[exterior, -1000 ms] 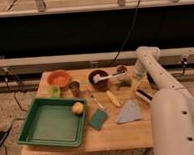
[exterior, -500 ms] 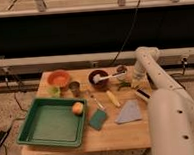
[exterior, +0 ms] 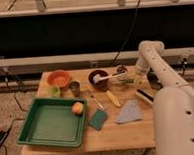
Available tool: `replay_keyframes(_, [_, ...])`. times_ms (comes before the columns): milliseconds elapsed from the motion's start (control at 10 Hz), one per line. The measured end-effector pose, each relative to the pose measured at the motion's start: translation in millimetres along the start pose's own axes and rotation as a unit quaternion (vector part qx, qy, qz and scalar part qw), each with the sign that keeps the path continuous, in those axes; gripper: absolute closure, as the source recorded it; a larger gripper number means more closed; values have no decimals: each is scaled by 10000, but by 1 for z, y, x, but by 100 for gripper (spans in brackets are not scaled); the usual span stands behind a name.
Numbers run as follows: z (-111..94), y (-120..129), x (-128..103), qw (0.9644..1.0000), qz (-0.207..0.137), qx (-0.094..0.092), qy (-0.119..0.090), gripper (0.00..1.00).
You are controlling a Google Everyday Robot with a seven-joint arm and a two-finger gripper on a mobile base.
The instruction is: Place pepper in red bowl
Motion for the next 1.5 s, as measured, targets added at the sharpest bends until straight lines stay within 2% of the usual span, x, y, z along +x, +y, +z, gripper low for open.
replay_keyframes(300, [-59, 10, -4, 9990, -431, 112, -74, 100])
replay_keyframes(600, [-86, 35, -15, 9954, -914, 175, -210, 100])
replay_keyframes(800, [-92, 52, -34, 9925, -1154, 172, -362, 100])
replay_keyframes(1200, [-100, 94, -109, 9818, -1710, 132, -821, 100])
replay_keyframes(1300, [-102, 104, -130, 9781, -1849, 115, -951, 100])
replay_keyframes(1500, [-104, 116, -158, 9723, -2061, 103, -1097, 100])
